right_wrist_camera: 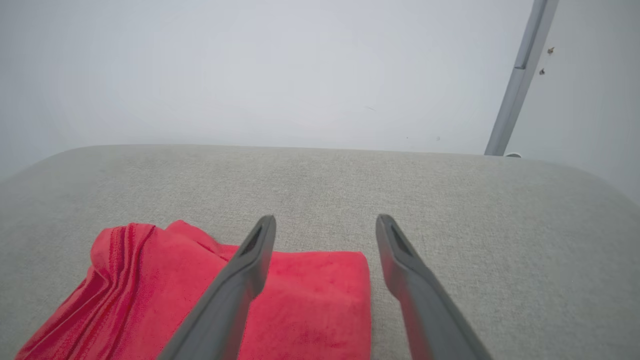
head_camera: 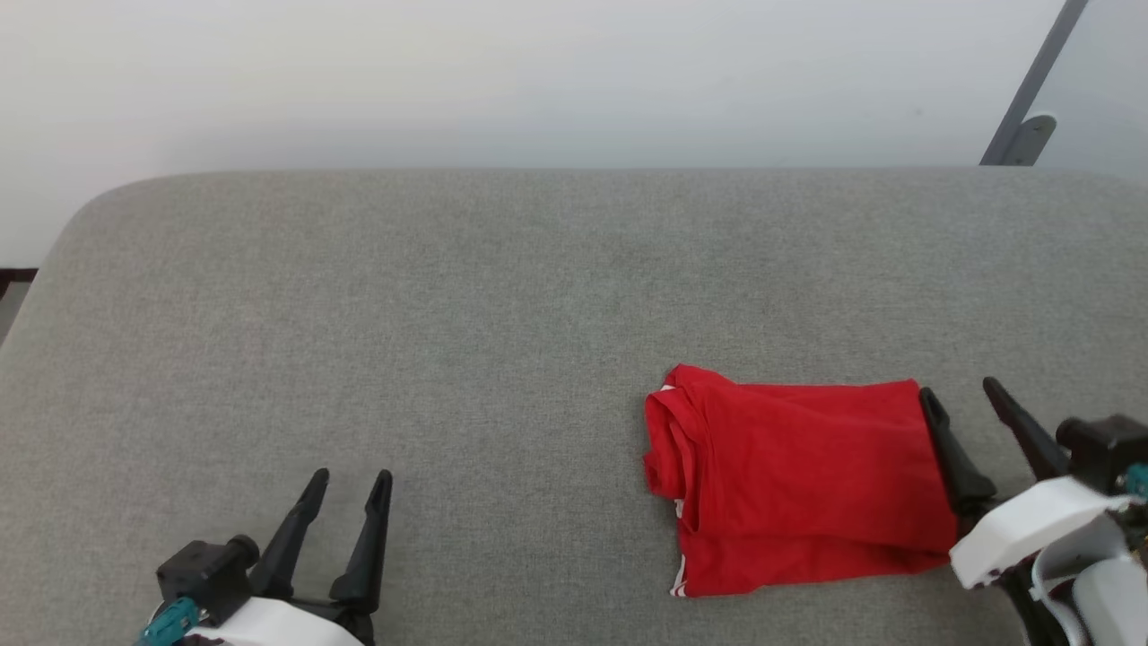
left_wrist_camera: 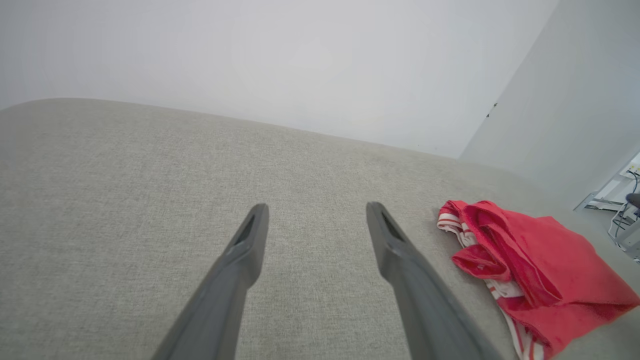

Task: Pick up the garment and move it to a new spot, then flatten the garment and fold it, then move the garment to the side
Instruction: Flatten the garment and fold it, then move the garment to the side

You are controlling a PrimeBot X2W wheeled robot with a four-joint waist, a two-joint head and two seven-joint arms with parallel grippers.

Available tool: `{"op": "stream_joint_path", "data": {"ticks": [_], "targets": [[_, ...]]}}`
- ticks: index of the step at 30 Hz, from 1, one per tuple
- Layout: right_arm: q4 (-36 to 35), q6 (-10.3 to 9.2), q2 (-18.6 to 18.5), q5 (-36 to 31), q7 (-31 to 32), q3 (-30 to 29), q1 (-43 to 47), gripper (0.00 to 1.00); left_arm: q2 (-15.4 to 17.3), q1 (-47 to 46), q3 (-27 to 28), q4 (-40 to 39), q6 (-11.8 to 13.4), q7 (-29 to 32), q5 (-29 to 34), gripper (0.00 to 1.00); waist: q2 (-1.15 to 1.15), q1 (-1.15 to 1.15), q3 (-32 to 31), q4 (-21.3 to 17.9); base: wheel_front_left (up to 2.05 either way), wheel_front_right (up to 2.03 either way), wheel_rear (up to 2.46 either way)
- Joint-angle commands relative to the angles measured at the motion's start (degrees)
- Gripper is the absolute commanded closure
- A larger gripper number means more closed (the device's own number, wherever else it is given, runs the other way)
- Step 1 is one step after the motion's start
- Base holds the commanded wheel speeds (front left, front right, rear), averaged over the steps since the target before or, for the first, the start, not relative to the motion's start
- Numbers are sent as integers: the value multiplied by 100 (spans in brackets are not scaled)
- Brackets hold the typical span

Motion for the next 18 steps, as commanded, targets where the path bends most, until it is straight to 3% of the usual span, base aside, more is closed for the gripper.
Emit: {"op": "stream_joint_path", "data": {"ticks": [1,18], "targets": [[99,0,145,-37,-277,-56,78,0,-13,109,98,-48,14,-28,94,0,0,0,-64,-30,0,0,0],[-1320,-1,1136,-987,-437,-1596,1630,0,-167,971,636,-707,14,-28,413,0,0,0,-302,74,0,0,0]]}}
